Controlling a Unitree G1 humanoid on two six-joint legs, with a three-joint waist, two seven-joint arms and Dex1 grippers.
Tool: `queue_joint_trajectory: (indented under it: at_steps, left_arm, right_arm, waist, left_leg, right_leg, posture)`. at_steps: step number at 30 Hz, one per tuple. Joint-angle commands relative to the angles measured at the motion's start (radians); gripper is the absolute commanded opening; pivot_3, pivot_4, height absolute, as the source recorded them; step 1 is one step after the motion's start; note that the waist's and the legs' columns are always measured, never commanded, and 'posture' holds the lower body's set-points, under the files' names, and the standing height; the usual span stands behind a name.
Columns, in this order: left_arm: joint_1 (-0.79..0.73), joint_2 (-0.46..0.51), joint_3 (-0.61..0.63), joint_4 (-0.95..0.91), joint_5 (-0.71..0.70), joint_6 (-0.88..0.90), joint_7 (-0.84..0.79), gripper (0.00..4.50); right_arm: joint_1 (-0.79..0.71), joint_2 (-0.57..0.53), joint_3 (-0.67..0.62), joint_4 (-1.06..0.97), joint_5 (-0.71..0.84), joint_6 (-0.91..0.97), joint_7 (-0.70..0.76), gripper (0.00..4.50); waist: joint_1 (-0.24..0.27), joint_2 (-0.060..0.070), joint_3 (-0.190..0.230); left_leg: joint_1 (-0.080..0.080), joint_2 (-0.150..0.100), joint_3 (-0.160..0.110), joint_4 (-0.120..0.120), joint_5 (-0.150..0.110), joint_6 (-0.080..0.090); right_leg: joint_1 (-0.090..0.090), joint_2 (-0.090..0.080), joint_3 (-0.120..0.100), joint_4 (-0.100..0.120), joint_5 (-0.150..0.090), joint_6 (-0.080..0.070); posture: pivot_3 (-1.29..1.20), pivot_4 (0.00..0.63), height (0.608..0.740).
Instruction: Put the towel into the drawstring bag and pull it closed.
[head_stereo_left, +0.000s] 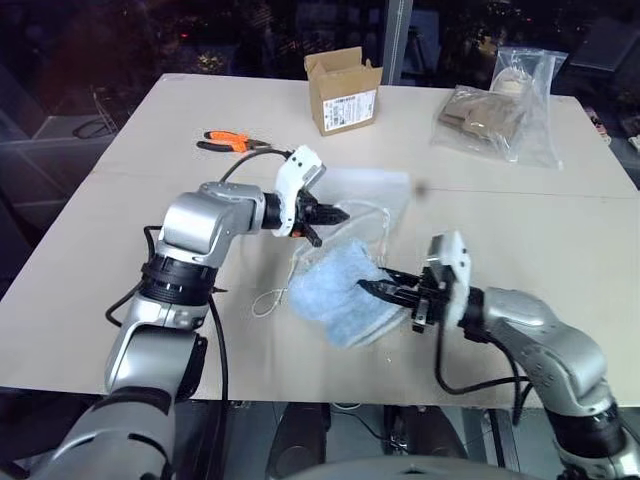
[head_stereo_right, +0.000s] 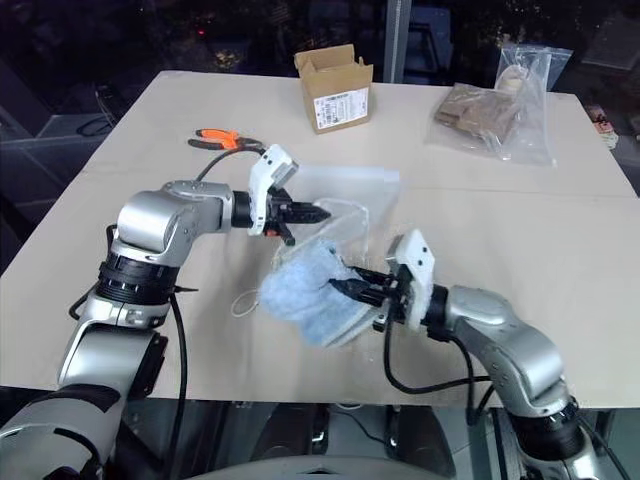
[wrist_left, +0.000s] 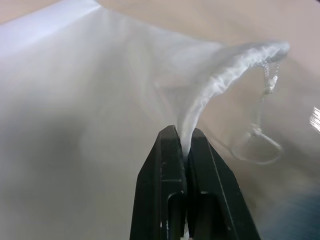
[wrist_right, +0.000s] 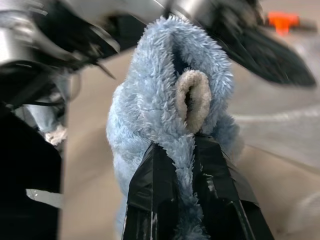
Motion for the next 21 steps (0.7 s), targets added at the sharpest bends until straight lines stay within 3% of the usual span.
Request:
queue_joint_trajectory:
  at_steps: [1,8,15,18,21]
  left_arm:
    - [-0.006,0.023,-0.062,-0.067,0.016,-0.057,-0.062,0.02]
    - [0.085,-0.046,-0.234,-0.155,0.003,-0.030,-0.128,0.02]
    - [-0.009,-0.141,-0.096,-0.004,-0.108,0.128,-0.113,0.02]
    - [0.011,-0.103,-0.251,0.019,-0.009,0.023,-0.167,0.02]
    - [0.034,-0.136,-0.332,0.049,0.020,-0.013,-0.192,0.02]
  right_arm:
    - [0.032,-0.012,-0.061,-0.078,0.093,-0.027,0.012,0.00]
    - [0.188,-0.064,-0.158,-0.200,0.203,-0.033,-0.033,0.00]
    - [0.336,-0.102,-0.204,-0.294,0.231,-0.048,-0.121,0.00]
    - [0.396,-0.107,-0.219,-0.315,0.229,-0.064,-0.148,0.00]
    - [0.454,-0.112,-0.237,-0.328,0.233,-0.077,-0.161,0.00]
  waist:
    - [0.000,0.000,0.000]
    - [0.002,0.000,0.000]
    - [-0.001,0.000,0.000]
    - [-0.002,0.001,-0.001]
    - [0.005,0.002,-0.002]
  left_leg:
    - [0.001,0.000,0.000,0.000,0.000,0.000]
    - [-0.001,0.000,0.001,0.000,0.000,0.000]
    - [0.001,0.000,-0.003,0.001,0.000,0.000]
    - [0.006,0.000,-0.002,0.000,0.000,0.000]
    - [0.006,0.000,0.000,-0.001,0.000,0.000]
  right_leg:
    - [0.000,0.000,0.000,0.000,0.000,0.000]
    - [0.001,0.000,0.002,-0.001,0.000,0.000]
    - [0.002,0.006,0.007,0.000,-0.002,0.003]
    - [0.005,0.007,0.012,0.000,-0.005,0.000]
    - [0.005,0.007,0.014,0.000,-0.004,0.000]
  posture:
    - [0.00,0.150,0.740]
    - [0.00,0.150,0.740]
    - [0.00,0.150,0.740]
    - [0.00,0.150,0.740]
    - [0.00,0.150,0.740]
